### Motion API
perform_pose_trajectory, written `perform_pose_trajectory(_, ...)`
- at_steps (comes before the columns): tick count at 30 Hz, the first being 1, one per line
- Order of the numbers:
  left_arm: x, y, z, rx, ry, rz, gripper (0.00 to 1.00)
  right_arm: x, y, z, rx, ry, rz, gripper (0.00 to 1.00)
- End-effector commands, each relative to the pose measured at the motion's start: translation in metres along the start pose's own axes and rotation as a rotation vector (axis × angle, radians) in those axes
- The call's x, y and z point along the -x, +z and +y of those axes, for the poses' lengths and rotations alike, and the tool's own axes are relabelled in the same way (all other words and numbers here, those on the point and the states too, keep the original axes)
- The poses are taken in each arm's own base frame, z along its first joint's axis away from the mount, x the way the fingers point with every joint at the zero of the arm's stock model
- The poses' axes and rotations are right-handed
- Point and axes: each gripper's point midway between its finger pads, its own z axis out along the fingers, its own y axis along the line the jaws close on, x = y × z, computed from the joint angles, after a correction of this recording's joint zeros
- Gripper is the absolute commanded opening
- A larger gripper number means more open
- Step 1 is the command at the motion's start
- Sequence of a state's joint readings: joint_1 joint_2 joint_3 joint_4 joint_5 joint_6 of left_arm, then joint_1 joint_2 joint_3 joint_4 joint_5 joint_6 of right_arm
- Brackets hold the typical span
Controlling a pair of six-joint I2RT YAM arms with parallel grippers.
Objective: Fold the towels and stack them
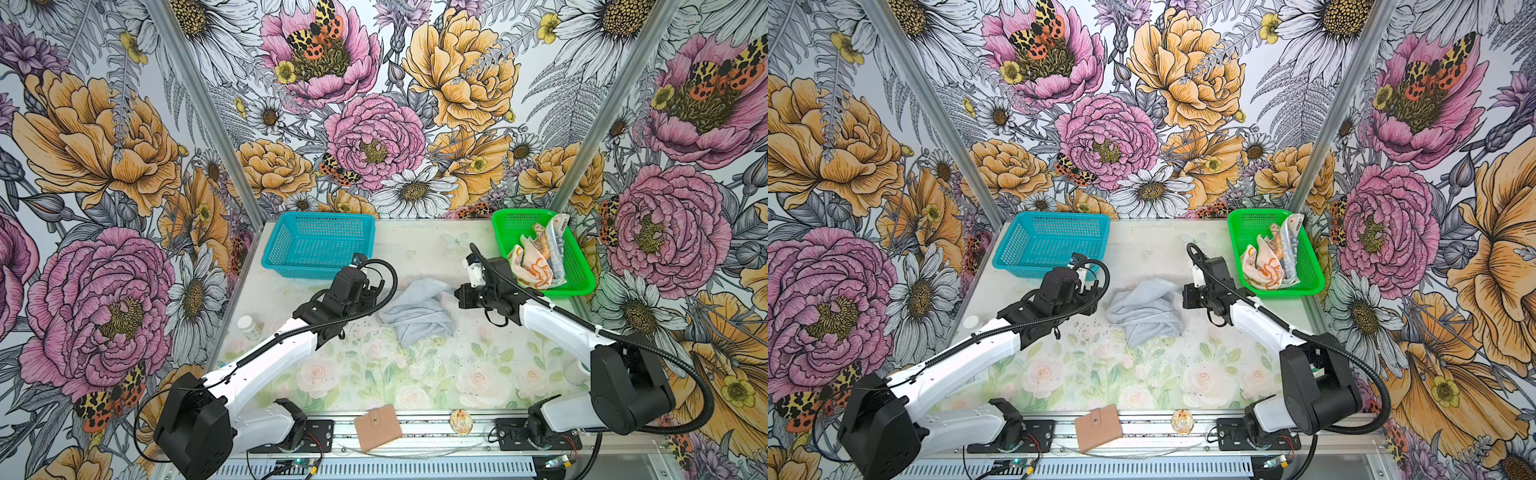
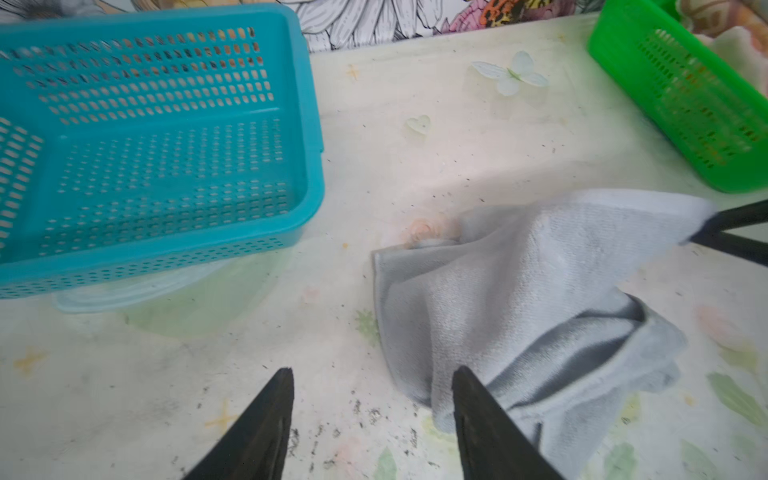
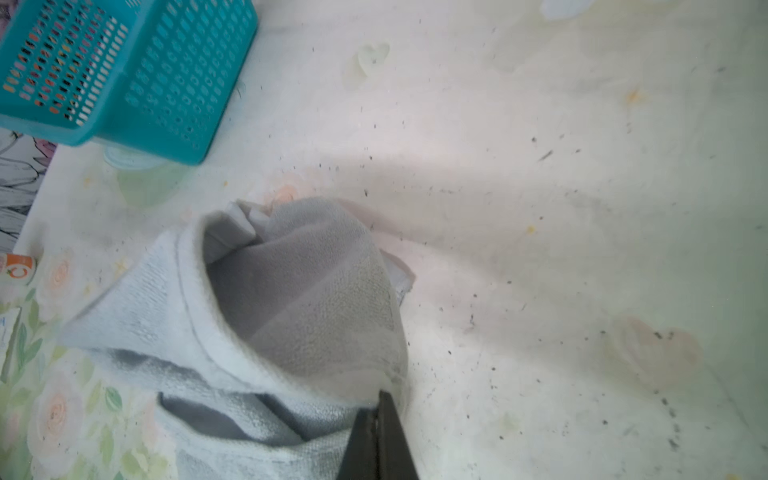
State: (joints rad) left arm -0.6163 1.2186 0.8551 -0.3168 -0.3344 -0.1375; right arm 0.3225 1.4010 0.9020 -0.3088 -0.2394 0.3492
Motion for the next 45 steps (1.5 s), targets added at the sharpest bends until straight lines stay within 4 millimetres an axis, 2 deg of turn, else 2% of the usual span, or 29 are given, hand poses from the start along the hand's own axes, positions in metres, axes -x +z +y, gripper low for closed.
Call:
perform_pose_trajectory(1,0.036,0.009,0.037,0.229,0.087,-0.12,0.63,0.023,-0.037,-0.003,-0.088,0.046,-0.048,0.0)
perform_pose_trajectory(3,0.045,0.024,0.047,0.28,0.117,-0.132,0.64,0.036,-0.055,-0.001,-0.106,0.072,-0.091,0.0)
perform_pose_trajectory(6,0.052,0.049,0.055,0.325,0.166,-0.122,0.66,0.046,-0.073,-0.001,-0.133,0.102,-0.119,0.0)
perform_pose_trajectory(9,0.049,0.065,0.06,0.37,0.234,-0.085,0.67,0.047,-0.077,-0.001,-0.144,0.118,-0.117,0.0)
perform_pose_trajectory(13,0.051,0.06,0.063,0.39,0.25,-0.091,0.68,0.05,-0.086,-0.005,-0.178,0.13,-0.123,0.0)
perform_pose_trajectory(17,0.056,0.057,0.066,0.408,0.248,-0.111,0.69,0.064,-0.099,-0.003,-0.198,0.121,-0.147,0.0)
perform_pose_trajectory(20,0.051,0.062,0.066,0.403,0.25,-0.104,0.69,0.079,-0.107,0.004,-0.195,0.119,-0.157,0.0)
perform_pose_trajectory(25,0.049,0.065,0.065,0.393,0.24,-0.112,0.7,0.114,-0.127,0.026,-0.15,0.105,-0.197,0.0)
perform_pose_trajectory(27,0.048,0.067,0.064,0.386,0.235,-0.11,0.7,0.119,-0.129,0.03,-0.142,0.11,-0.202,0.0)
perform_pose_trajectory(35,0.041,0.075,0.058,0.35,0.224,-0.099,0.71,0.119,-0.132,0.042,-0.098,0.106,-0.194,0.0)
perform_pose_trajectory(41,0.037,0.072,0.037,0.091,0.09,-0.134,0.71,0.109,-0.133,0.045,-0.078,0.061,-0.173,0.0)
perform_pose_trajectory(44,0.036,0.069,0.027,0.015,0.093,-0.123,0.72,0.096,-0.124,0.036,-0.103,0.041,-0.141,0.0)
perform_pose_trajectory(45,0.034,0.068,0.017,-0.034,0.1,-0.116,0.72,0.09,-0.119,0.034,-0.107,0.036,-0.121,0.0)
